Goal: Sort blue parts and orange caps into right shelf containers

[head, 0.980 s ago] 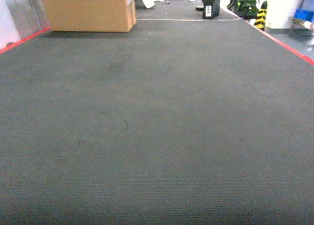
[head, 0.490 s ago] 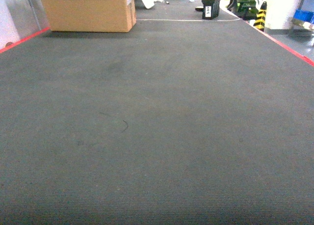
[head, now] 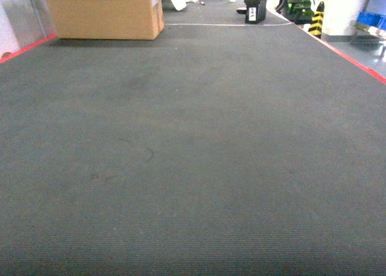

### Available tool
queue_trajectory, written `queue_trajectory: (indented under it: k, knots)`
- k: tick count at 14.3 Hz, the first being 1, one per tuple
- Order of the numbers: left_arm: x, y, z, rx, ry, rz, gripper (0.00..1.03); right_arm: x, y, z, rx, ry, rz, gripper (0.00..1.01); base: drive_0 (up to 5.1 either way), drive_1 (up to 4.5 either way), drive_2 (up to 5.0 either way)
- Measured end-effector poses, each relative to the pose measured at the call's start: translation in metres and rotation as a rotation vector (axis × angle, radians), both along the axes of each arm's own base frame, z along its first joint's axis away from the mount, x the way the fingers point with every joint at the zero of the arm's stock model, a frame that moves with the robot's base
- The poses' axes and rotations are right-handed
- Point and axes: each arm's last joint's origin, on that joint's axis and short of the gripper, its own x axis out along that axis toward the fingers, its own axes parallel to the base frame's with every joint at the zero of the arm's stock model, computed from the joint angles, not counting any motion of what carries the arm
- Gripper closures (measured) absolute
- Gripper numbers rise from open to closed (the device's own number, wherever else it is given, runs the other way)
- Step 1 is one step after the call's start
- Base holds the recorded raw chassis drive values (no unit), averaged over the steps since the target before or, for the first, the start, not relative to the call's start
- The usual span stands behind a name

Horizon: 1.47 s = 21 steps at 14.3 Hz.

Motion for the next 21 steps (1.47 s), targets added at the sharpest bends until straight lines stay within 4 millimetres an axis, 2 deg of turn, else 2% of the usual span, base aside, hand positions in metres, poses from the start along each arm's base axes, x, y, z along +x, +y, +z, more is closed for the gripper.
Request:
queue_trajectory:
  k: [21]
  knots:
    - [0.0000, -0.0001, 0.0000, 0.000, 0.000, -0.001, 0.61, 0.0000, 0.0000, -0.0001, 0.000, 0.001, 0.000, 0.55, -1.6, -1.61, -1.6]
